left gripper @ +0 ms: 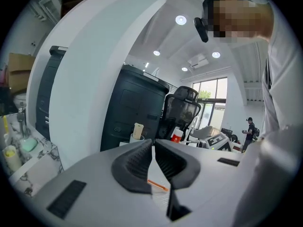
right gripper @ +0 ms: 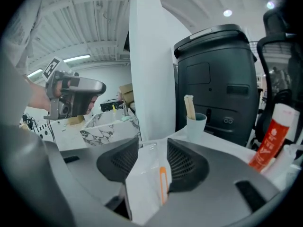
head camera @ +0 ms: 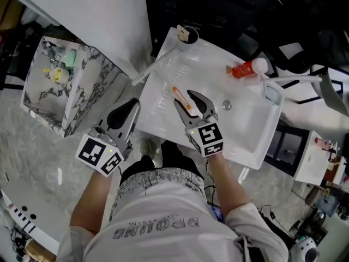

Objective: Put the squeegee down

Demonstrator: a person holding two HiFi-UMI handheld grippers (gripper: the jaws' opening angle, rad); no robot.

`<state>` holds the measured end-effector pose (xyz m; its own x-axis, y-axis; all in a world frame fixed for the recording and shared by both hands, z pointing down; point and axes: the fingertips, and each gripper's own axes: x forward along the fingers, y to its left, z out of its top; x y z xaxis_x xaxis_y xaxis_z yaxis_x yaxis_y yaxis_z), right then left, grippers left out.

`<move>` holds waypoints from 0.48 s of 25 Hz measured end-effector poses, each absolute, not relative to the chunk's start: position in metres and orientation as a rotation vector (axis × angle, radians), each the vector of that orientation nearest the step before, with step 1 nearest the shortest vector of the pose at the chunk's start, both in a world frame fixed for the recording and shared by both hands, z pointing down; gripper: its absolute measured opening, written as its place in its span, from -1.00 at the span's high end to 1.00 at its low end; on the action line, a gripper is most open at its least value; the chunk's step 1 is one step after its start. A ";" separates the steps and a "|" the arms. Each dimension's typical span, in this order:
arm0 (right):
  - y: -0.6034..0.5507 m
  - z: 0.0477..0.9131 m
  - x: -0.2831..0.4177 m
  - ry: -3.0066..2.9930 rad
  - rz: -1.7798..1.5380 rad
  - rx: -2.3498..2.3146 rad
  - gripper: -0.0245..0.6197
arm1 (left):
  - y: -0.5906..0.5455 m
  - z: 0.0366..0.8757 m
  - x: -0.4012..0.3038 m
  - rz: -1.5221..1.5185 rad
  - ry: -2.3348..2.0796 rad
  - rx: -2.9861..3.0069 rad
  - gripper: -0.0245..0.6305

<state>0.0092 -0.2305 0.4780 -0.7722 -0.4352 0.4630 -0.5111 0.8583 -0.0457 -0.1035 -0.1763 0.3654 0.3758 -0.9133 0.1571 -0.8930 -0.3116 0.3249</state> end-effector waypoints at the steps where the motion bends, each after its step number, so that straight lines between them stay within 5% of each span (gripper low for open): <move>1: -0.229 0.475 0.011 -2.588 0.228 0.708 0.31 | -0.175 0.363 -0.104 -0.082 -1.573 2.293 0.82; 12: -0.208 0.438 0.019 -2.605 0.186 0.830 0.42 | -0.163 0.340 -0.106 -0.115 -1.519 2.381 0.82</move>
